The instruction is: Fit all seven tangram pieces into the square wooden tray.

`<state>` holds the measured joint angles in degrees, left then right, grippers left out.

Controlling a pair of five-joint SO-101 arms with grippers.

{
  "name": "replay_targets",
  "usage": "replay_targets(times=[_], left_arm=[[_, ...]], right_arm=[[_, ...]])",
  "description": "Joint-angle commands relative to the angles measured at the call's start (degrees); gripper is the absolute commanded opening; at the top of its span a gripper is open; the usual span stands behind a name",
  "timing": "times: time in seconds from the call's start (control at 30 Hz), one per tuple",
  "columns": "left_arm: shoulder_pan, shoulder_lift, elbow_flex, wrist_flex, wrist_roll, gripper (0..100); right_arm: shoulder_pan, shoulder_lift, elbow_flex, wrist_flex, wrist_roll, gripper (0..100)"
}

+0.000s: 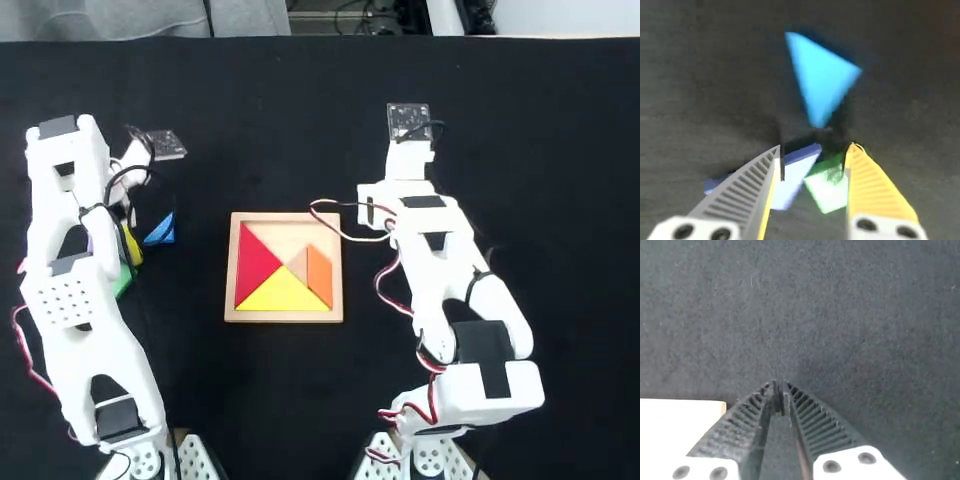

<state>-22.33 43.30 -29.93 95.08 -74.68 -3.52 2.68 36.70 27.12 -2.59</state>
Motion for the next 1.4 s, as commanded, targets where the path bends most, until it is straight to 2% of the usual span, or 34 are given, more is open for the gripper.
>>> replay_targets(times=[0.0,0.13,0.2,0.4,0.47,0.6,0.8,1.13,1.37], left_arm=[[-0.4,-4.31,-4.53,2.9,0.62,21],[3.03,-9.05,-7.52,2.73,17.67,21],[5.32,-9.85,-7.43,2.2,22.15,21],[10.59,-3.87,-3.47,-0.53,21.63,25],[11.03,-2.2,-3.74,-0.97,23.91,26],[9.45,-0.97,-5.76,-2.46,27.08,26],[6.55,-0.44,-4.0,-6.24,27.52,29],[6.81,-0.44,2.51,-12.57,29.89,29],[6.73,-0.35,2.59,-12.92,30.33,29]], right_arm=[[-0.44,-0.22,-2.95,-1.05,0.44,1.8],[-0.44,-0.22,-2.86,-1.05,0.44,1.8],[-0.44,-0.22,-2.86,-1.05,0.44,1.8],[-0.35,-0.22,-2.86,-0.79,0.44,1.8],[-0.35,-0.22,-2.86,-0.7,0.44,1.8],[-0.44,-0.22,-2.86,-0.7,0.44,1.8],[-0.7,-0.22,-3.03,-0.79,0.44,1.8],[-0.7,-0.13,-2.86,-0.97,0.44,1.8],[-0.7,-0.13,-2.86,-0.97,0.44,1.8]])
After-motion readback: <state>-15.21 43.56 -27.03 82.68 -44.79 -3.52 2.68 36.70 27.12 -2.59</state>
